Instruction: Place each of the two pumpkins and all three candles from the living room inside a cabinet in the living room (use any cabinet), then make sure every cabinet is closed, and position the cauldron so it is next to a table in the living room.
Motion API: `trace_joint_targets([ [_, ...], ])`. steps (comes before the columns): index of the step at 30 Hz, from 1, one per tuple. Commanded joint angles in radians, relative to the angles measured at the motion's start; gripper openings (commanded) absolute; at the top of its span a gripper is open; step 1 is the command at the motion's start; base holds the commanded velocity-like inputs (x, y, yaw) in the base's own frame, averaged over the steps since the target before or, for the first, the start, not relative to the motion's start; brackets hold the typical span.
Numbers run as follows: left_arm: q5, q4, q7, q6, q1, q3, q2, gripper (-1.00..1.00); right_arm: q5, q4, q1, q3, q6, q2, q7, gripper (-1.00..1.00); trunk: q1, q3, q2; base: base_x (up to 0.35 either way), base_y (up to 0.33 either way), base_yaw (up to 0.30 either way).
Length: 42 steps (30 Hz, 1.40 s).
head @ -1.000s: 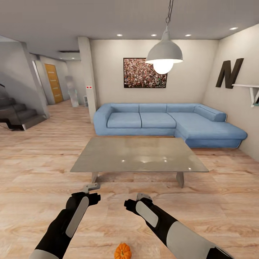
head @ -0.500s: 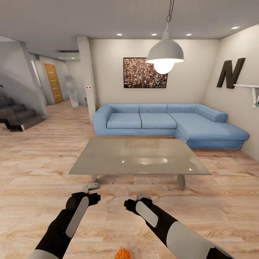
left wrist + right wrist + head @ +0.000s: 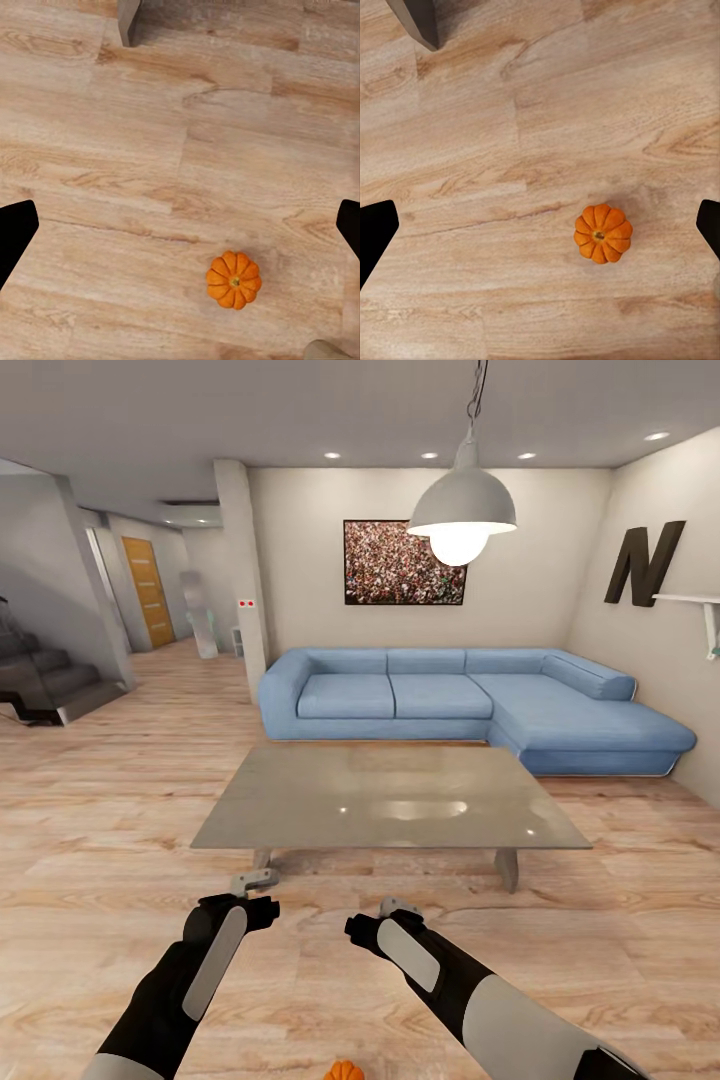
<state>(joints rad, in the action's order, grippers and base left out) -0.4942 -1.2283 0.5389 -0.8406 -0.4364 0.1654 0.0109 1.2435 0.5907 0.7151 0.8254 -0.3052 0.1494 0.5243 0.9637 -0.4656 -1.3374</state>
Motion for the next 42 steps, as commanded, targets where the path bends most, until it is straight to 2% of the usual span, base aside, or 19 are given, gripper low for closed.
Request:
trace_joint_targets([
  [1, -0.011, -0.002, 0.010, -0.002, -0.001, 0.001, 0.000, 1.00, 0.004, 0.001, 0.001, 0.004, -0.002, -0.001, 0.006, 1.00, 0.000, -0.001, -0.001, 0.000, 0.000, 0.000],
  [5, -0.011, -0.031, 0.009, -0.003, -0.001, -0.001, 0.000, 1.00, 0.005, 0.001, 0.001, 0.003, -0.002, -0.001, 0.006, 1.00, 0.000, -0.001, -0.001, 0.000, 0.000, 0.000],
  [9, -0.012, -0.035, 0.009, -0.003, -0.001, -0.001, 0.000, 1.00, 0.005, 0.000, 0.001, 0.003, -0.011, -0.004, 0.013, 1.00, 0.015, -0.014, -0.029, 0.000, 0.000, 0.000],
  [12, -0.015, -0.042, 0.009, -0.003, -0.001, -0.001, 0.000, 1.00, 0.004, 0.000, 0.001, -0.001, -0.047, -0.012, 0.018, 1.00, 0.027, -0.023, -0.050, 0.000, 0.000, 0.000],
  [15, -0.019, -0.049, 0.009, -0.019, -0.001, -0.002, 0.000, 1.00, 0.003, -0.002, 0.001, -0.045, -0.092, -0.044, 0.031, 1.00, 0.038, -0.032, -0.071, 0.000, 0.000, 0.000],
  [18, -0.021, -0.050, 0.009, -0.043, -0.001, -0.003, 0.000, 1.00, 0.002, -0.019, -0.002, -0.083, -0.106, -0.084, 0.041, 1.00, 0.050, -0.042, -0.092, 0.000, 0.000, 0.000],
  [22, -0.022, -0.051, 0.009, -0.050, -0.001, -0.003, 0.000, 1.00, 0.002, -0.082, -0.003, -0.096, -0.103, -0.119, 0.043, 1.00, 0.065, -0.054, -0.120, 0.000, 0.000, 0.000],
  [25, -0.023, -0.050, 0.009, -0.052, -0.001, -0.002, 0.000, 1.00, 0.002, -0.176, -0.003, -0.099, -0.093, -0.126, 0.038, 1.00, 0.077, -0.064, -0.141, 0.000, 0.000, 0.000],
  [26, -0.023, -0.050, 0.009, -0.052, 0.000, -0.002, 0.000, 1.00, 0.002, -0.248, -0.003, -0.099, -0.069, -0.127, 0.034, 1.00, 0.081, -0.067, -0.148, 0.000, 0.000, 0.000],
  [28, -0.024, -0.050, 0.009, -0.053, 0.002, -0.003, 0.000, 1.00, 0.003, -0.327, -0.003, -0.099, -0.003, -0.128, 0.027, 1.00, 0.088, -0.073, -0.162, 0.000, 0.000, 0.000],
  [31, -0.024, -0.050, 0.009, -0.053, 0.004, -0.008, 0.000, 1.00, 0.005, -0.396, -0.005, -0.099, 0.104, -0.128, 0.013, 1.00, 0.100, -0.083, -0.183, 0.000, 0.000, 0.000],
  [33, -0.025, -0.050, 0.009, -0.054, 0.005, -0.027, 0.000, 1.00, 0.005, -0.423, -0.010, -0.099, 0.162, -0.126, -0.005, 1.00, 0.107, -0.089, -0.197, 0.000, 0.000, 0.000],
  [36, -0.027, -0.048, 0.009, -0.062, 0.006, -0.054, 0.000, 1.00, 0.004, -0.440, -0.016, -0.099, 0.201, -0.122, -0.044, 1.00, 0.119, -0.098, -0.218, 0.000, 0.000, 0.000],
  [42, -0.027, -0.044, 0.004, -0.096, 0.009, -0.071, 0.000, 1.00, 0.004, -0.446, -0.028, -0.098, 0.234, -0.120, -0.080, 1.00, 0.142, -0.117, -0.260, 0.000, 0.000, 0.000],
])
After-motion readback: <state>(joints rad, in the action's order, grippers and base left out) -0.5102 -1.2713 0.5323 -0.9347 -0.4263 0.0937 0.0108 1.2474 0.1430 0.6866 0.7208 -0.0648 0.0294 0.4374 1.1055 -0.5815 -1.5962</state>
